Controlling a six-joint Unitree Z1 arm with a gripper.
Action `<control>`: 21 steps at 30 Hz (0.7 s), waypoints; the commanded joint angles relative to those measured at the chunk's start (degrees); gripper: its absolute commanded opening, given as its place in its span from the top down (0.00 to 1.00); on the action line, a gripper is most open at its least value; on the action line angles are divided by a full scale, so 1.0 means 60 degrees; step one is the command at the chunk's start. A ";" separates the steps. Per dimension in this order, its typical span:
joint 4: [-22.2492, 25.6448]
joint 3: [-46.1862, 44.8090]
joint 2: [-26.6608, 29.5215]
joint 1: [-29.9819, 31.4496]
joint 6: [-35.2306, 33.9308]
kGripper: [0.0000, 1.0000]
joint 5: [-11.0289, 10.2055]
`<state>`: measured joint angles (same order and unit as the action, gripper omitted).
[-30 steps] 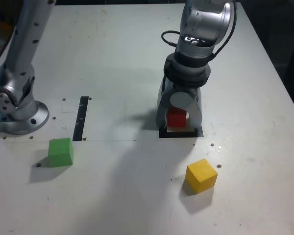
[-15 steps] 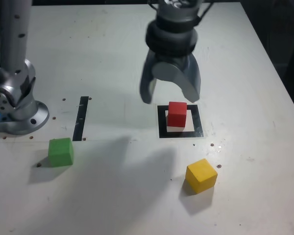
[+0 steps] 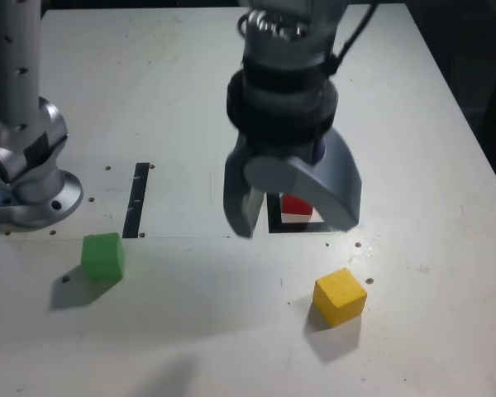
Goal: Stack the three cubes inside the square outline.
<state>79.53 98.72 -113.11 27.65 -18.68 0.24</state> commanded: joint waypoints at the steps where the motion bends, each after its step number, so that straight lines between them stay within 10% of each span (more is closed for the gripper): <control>1: -0.0033 -0.0046 -0.0145 0.0017 -0.0954 0.09 0.0099; 21: -0.0038 0.1041 -0.1802 0.0386 -0.2060 0.08 0.0223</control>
<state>79.22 104.97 -123.34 29.94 -30.92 1.68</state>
